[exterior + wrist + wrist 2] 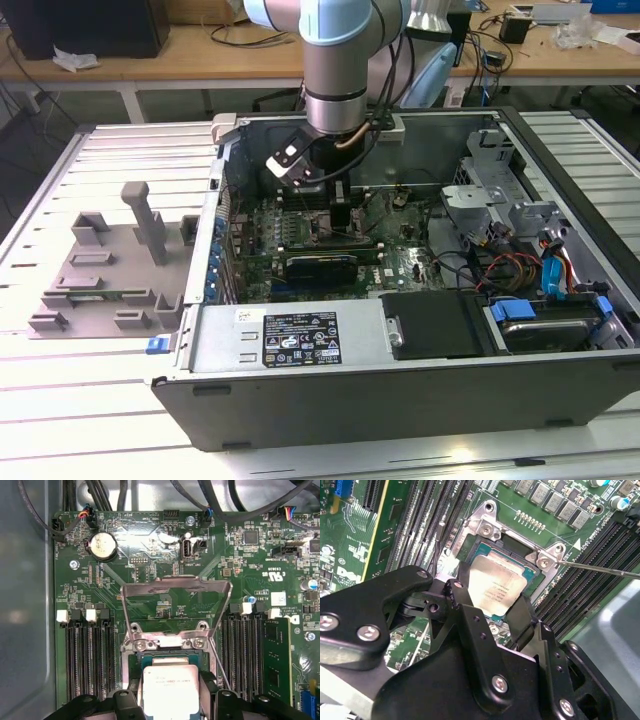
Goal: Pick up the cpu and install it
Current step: 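Place the cpu into insertion slot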
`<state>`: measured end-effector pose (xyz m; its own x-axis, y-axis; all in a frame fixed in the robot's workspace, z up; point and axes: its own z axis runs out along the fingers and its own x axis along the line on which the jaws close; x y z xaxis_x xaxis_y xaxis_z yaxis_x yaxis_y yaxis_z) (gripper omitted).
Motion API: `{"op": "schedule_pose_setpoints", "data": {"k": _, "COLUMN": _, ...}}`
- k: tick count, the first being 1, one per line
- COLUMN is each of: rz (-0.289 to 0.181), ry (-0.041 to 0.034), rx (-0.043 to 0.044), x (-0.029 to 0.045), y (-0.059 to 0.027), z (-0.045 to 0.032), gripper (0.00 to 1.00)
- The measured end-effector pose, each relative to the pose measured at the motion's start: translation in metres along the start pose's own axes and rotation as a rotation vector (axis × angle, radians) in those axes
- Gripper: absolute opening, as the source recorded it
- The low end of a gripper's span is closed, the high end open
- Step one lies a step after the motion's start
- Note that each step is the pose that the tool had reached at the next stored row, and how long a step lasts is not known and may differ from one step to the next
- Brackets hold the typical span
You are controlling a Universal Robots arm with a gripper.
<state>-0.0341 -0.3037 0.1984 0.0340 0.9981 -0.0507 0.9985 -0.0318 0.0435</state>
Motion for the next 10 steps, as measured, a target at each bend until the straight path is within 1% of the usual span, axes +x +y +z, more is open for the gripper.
{"op": "schedule_pose_setpoints", "data": {"k": 2, "rz": 0.0, "ry": 0.0018, "rx": 0.0, "x": 0.0001, "y": 0.0, "z": 0.0001, "gripper": 0.54}}
{"op": "schedule_pose_setpoints", "data": {"k": 8, "rz": 0.0, "ry": 0.002, "rx": 0.0, "x": 0.0001, "y": 0.0, "z": 0.0001, "gripper": 0.54}}
{"op": "schedule_pose_setpoints", "data": {"k": 10, "rz": 0.0, "ry": 0.004, "rx": -0.0005, "x": 0.0004, "y": 0.0001, "z": 0.0005, "gripper": 0.55}}
